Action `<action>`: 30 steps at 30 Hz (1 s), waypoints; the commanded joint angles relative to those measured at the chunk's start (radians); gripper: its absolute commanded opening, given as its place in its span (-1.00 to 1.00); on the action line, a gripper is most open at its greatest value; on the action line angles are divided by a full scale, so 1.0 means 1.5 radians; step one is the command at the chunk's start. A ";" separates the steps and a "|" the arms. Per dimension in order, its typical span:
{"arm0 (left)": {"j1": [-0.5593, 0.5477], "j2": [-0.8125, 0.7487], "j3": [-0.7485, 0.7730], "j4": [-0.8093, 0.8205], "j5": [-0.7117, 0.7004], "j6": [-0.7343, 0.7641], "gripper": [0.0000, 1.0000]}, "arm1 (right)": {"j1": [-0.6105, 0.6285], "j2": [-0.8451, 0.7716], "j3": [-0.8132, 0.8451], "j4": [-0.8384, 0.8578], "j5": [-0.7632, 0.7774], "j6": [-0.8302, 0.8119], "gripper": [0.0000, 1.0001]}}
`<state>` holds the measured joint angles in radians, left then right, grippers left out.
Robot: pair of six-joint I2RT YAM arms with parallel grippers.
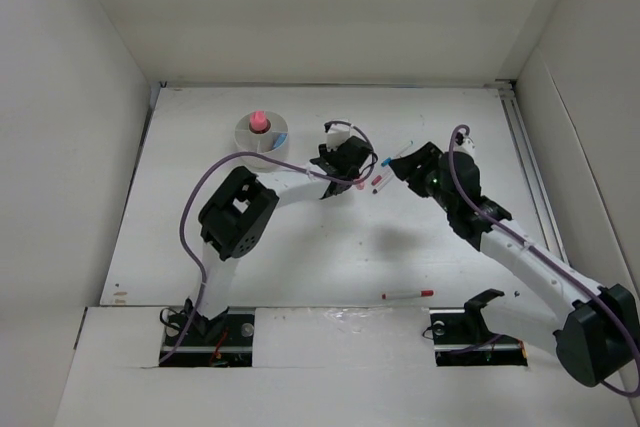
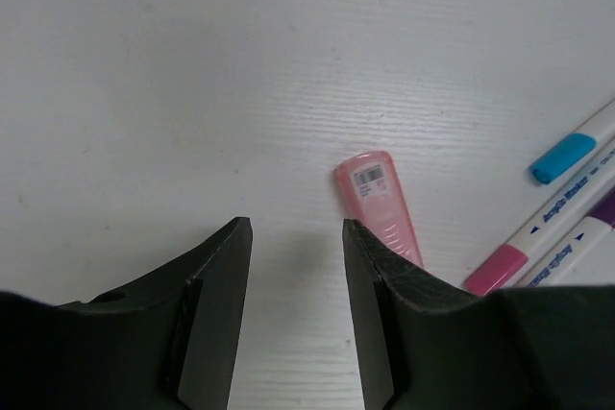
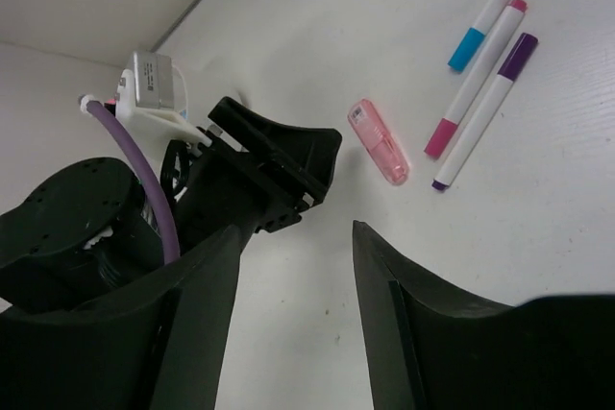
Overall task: Sort the stationery into containers
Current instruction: Pick up the stationery from the center of the board.
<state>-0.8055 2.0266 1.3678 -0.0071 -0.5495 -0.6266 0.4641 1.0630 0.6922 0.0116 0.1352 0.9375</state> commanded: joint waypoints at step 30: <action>0.010 0.151 0.168 -0.022 0.059 -0.022 -0.21 | -0.014 -0.003 0.006 0.028 -0.044 -0.005 0.20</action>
<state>-0.7971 2.2303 1.5982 -0.0181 -0.4648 -0.6563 0.4461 1.0687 0.6910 0.0093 0.0772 0.9379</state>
